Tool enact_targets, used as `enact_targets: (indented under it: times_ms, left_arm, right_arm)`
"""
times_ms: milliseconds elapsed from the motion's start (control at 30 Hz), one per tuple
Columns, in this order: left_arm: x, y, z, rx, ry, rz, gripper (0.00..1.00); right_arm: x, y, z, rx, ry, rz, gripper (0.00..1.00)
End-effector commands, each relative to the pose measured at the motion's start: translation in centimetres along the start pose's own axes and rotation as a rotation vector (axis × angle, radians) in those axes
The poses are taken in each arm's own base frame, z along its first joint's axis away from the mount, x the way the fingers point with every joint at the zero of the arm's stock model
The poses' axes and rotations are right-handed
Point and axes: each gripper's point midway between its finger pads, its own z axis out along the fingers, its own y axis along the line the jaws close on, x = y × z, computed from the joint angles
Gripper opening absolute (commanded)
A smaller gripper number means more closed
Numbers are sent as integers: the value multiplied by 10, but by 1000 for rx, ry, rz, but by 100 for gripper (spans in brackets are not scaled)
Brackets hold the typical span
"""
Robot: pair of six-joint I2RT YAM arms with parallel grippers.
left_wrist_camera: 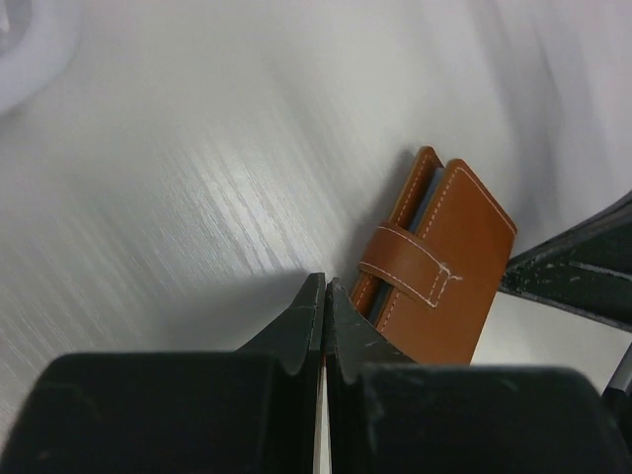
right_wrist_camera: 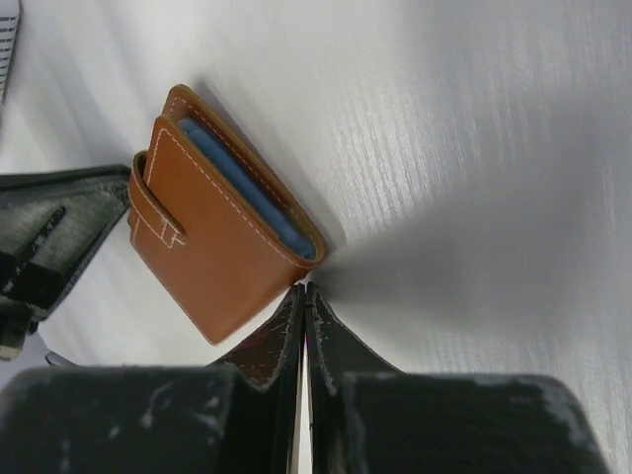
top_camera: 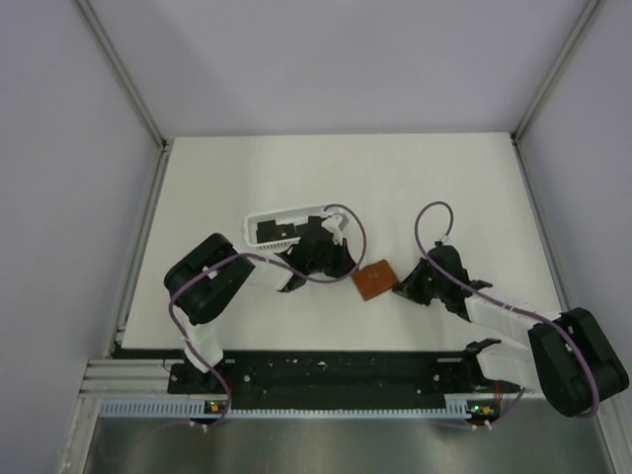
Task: Put the credit cards into the card holder
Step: Open the card holder at the center of the board.
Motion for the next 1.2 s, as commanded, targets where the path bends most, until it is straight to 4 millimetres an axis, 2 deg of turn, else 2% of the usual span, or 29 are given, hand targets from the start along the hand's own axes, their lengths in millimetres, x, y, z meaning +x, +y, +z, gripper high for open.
enact_targets:
  times_ms: [0, 200, 300, 400, 500, 633, 700, 867, 967, 1033, 1167]
  left_arm:
    - [34, -2, -15, 7, 59, -17, 0]
    - [57, -21, -29, 56, 81, -24, 0]
    - [62, -31, -37, 73, 77, -20, 0]
    - [60, -34, -45, 68, 58, -23, 0]
    - [51, -29, -59, 29, 7, -21, 0]
    - [26, -17, -79, -67, -103, -18, 0]
    - [13, -11, -90, -119, -143, -13, 0]
    - [-13, -1, -122, -196, -247, -14, 6]
    - [-27, 9, -143, -257, -317, -42, 8]
    - [-36, 16, -158, -298, -368, -65, 13]
    - [-39, 29, -175, -340, -407, -88, 22]
  right_arm:
    - [-15, 9, 5, 13, -35, -66, 0]
    - [-26, 17, 11, 24, -40, -138, 4]
    - [-34, 18, 10, 58, -49, -193, 10]
    - [-45, 20, 2, 92, -71, -263, 21]
    - [-56, 30, -11, 89, -95, -359, 40]
    - [-62, 54, -27, 76, -84, -505, 51]
    - [-58, 69, -31, 69, -75, -582, 62]
    - [-37, 95, -23, 64, -34, -702, 69]
    - [-25, 99, -13, 109, -10, -749, 73]
    - [-18, 103, -8, 137, -3, -778, 77]
    - [-10, 109, 1, 218, -7, -843, 80]
